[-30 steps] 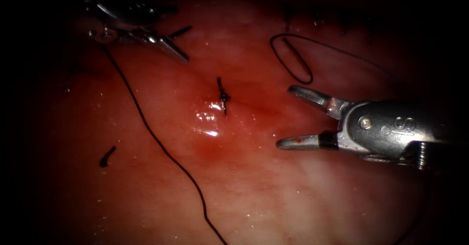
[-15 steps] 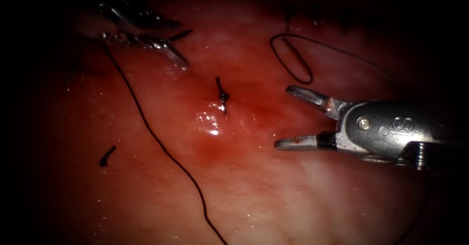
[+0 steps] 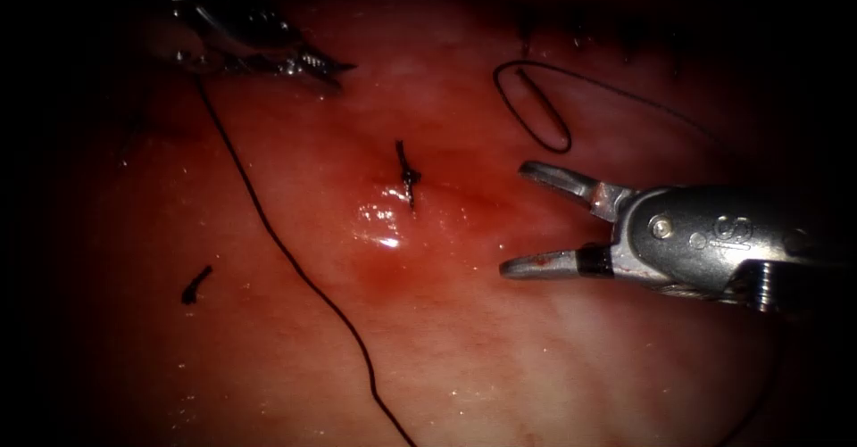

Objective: Wound Closure

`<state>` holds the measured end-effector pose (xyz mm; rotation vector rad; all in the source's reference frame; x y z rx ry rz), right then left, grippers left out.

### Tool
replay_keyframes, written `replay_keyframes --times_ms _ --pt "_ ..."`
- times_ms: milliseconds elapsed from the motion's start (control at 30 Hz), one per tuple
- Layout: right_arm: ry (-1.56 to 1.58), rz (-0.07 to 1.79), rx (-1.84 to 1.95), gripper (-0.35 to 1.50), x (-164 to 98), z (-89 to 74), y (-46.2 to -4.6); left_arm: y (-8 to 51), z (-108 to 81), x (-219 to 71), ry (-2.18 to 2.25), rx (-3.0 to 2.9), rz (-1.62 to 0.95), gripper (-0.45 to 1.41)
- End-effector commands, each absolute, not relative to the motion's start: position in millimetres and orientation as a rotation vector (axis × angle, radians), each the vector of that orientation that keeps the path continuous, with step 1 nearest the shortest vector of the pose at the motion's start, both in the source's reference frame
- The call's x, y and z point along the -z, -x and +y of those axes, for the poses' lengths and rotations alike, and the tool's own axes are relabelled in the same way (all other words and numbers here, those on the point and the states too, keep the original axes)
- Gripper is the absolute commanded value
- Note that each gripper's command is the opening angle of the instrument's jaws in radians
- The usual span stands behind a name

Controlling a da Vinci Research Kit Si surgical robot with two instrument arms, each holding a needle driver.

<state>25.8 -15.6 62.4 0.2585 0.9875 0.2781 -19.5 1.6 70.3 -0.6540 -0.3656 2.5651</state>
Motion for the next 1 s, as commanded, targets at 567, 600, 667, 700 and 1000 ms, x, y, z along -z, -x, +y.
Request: replay_keyframes --times_ms 567,600,667,700,1000 --pt "-0.387 1.023 -0.513 0.53 -64 -14.8 -24.6 28.2 -2.7 -55 1.654 -2.554 0.096 -0.45" --pt "-0.387 1.023 -0.513 0.53 -64 -14.8 -24.6 28.2 -2.7 -55 1.654 -2.554 0.096 -0.45" --pt "-0.419 1.034 -0.573 0.56 -64 -14.8 -24.3 29.0 -3.9 -54 1.750 -2.552 0.131 -0.45" --pt "-0.462 1.033 -0.634 0.56 -64 -14.8 -24.2 29.2 -4.4 -53 1.786 -2.545 0.132 -0.45" --pt "-0.769 1.138 -0.872 0.51 -64 -14.7 -24.3 30.8 -10.0 -53 2.092 -2.586 0.174 -0.45"
